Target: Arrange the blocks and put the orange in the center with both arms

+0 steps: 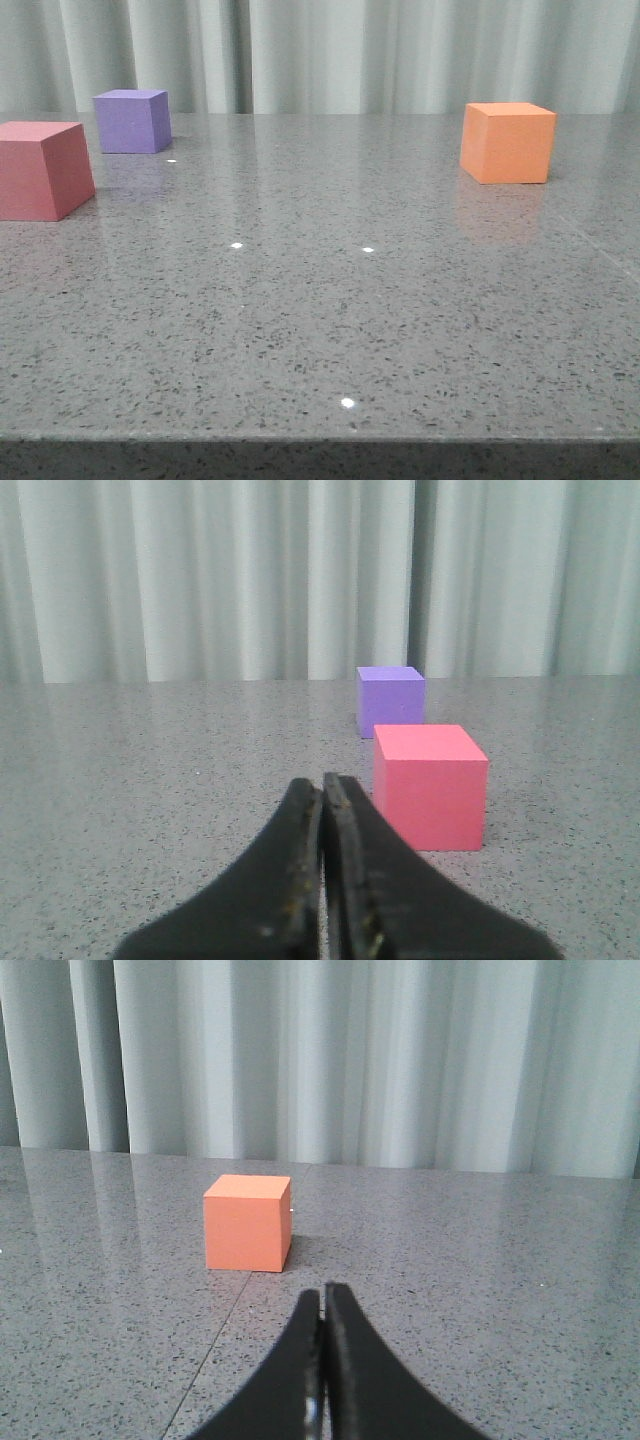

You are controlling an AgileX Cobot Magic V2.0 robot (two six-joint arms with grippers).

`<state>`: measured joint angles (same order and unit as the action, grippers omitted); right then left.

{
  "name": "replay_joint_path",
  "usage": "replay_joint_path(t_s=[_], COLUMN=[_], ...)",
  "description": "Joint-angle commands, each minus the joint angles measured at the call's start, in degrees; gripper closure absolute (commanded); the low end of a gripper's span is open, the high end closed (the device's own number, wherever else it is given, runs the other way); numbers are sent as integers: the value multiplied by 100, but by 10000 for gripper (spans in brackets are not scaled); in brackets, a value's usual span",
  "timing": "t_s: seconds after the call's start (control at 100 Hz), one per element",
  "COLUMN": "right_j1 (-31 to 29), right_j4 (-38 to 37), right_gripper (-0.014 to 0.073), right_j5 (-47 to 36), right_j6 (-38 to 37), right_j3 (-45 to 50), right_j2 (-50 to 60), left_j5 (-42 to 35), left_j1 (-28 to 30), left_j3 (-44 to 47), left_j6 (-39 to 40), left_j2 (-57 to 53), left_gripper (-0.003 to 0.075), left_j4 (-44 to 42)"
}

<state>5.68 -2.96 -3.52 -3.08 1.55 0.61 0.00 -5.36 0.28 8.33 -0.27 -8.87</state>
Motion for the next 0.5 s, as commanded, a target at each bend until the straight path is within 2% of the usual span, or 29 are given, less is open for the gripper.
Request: replay_joint_path(t_s=[0.0, 0.29, 0.41, 0.49], right_j1=[-34, -34, -34, -34], right_j4=[11, 83, 353, 530], right_gripper=[660, 660, 660, 660], right_j5=[-506, -370, 352, 1132], right_j6=[23, 23, 23, 23], right_j3=[-65, -164, -581, -1009], right_j2=[109, 109, 83, 8], left_j5=[-459, -459, -459, -459], left_j1=[12, 12, 12, 12], left_j3=[256, 256, 256, 256], left_j6=[7, 7, 7, 7], left_j2=[-169, -169, -169, -169], left_gripper=[741, 741, 741, 741], left_j4=[3, 3, 3, 3])
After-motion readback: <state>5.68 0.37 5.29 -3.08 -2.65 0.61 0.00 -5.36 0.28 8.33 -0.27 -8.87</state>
